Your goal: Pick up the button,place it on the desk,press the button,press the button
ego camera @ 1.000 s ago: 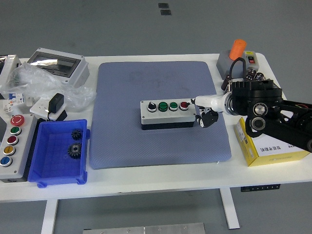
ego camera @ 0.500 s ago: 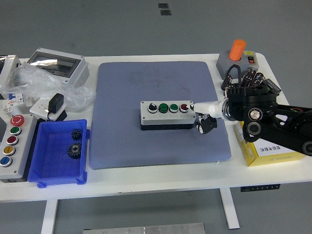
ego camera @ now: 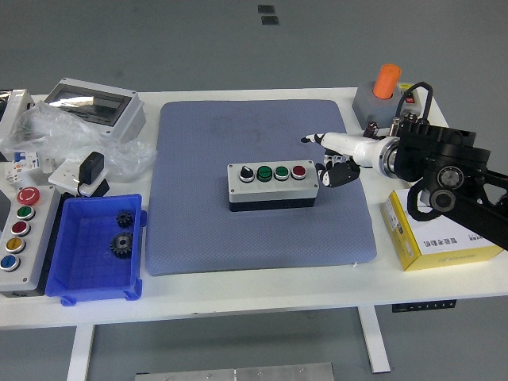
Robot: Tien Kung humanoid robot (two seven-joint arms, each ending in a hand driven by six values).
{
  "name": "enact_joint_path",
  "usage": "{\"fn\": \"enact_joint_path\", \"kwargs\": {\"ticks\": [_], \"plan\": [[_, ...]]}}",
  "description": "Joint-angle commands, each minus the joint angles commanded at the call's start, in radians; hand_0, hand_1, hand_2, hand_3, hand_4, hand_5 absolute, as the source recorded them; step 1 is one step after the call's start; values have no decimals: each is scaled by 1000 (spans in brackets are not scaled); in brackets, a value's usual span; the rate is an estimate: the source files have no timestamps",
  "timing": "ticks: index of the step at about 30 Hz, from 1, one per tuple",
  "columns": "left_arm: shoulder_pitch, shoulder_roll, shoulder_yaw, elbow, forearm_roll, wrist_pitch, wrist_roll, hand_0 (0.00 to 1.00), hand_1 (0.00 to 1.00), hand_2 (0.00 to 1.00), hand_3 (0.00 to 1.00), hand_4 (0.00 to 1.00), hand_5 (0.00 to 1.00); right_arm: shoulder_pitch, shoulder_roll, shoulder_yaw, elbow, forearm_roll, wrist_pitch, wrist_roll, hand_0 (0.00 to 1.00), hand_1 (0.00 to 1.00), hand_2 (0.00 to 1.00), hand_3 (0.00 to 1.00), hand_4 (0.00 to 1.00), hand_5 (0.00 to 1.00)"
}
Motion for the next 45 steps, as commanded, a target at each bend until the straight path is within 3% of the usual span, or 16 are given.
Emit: {"fn": "enact_joint_path", "kwargs": {"ticks": [5, 6, 11, 12, 17, 18, 23, 24, 29, 30, 35, 36, 45], "plan": [[4, -14, 13, 0, -10, -1, 2, 643, 654, 529, 606, 559, 189, -168, 99, 198, -35, -84, -189, 183, 295, 372, 367, 998, 497, 109], [4, -15, 17, 0, -13, 0, 2, 643, 654, 526, 606, 559, 191, -200, 117, 234, -45, -78, -225, 219, 487, 526, 587, 988, 586, 154], [-4, -13, 25, 0, -14, 2, 2, 643, 654, 526, 606, 559, 191, -356, 151, 425, -72, 9, -417, 411, 487, 526, 587, 988, 586, 154], [-7, -11, 26, 0, -11, 2, 1, 643, 655, 525, 606, 559, 194, -397, 154, 477, -73, 26, -471, 465, 667, 676, 695, 776, 765, 432], [-18, -8, 32, 0, -10, 0, -1, 643, 655, 525, 606, 559, 194, -523, 170, 627, -71, 81, -638, 636, 667, 676, 695, 776, 765, 432], [-19, -7, 34, 0, -10, 0, -1, 644, 655, 527, 606, 559, 194, -550, 174, 660, -71, 95, -673, 678, 774, 749, 765, 785, 864, 644], [-26, -2, 42, 0, -9, -3, -2, 644, 655, 527, 606, 559, 194, -655, 194, 789, -95, 198, -796, 851, 774, 749, 765, 785, 864, 644], [-28, 0, 43, 0, -8, -3, -3, 643, 654, 528, 606, 561, 194, -667, 198, 812, -102, 225, -810, 888, 822, 775, 792, 796, 927, 800], [-43, 11, 39, 0, 6, -5, -10, 643, 654, 528, 606, 561, 194, -685, 216, 876, -133, 355, -807, 1039, 822, 775, 792, 796, 927, 800], [-45, 13, 36, 0, 10, -5, -10, 645, 654, 535, 607, 564, 197, -685, 220, 879, -138, 383, -800, 1068, 830, 776, 787, 790, 998, 958], [-53, 20, 24, 0, 27, -5, -11, 645, 654, 535, 607, 564, 197, -687, 238, 884, -158, 513, -743, 1192, 830, 776, 787, 790, 998, 958], [-53, 21, 22, 0, 29, -5, -11, 645, 654, 539, 610, 568, 198, -688, 241, 885, -160, 534, -732, 1211, 816, 759, 770, 772, 998, 998], [-31, 13, 25, 0, 9, 3, -11, 645, 655, 547, 611, 569, 200, -699, 257, 885, -170, 678, -640, 1215, 809, 744, 756, 758, 998, 998]]}}
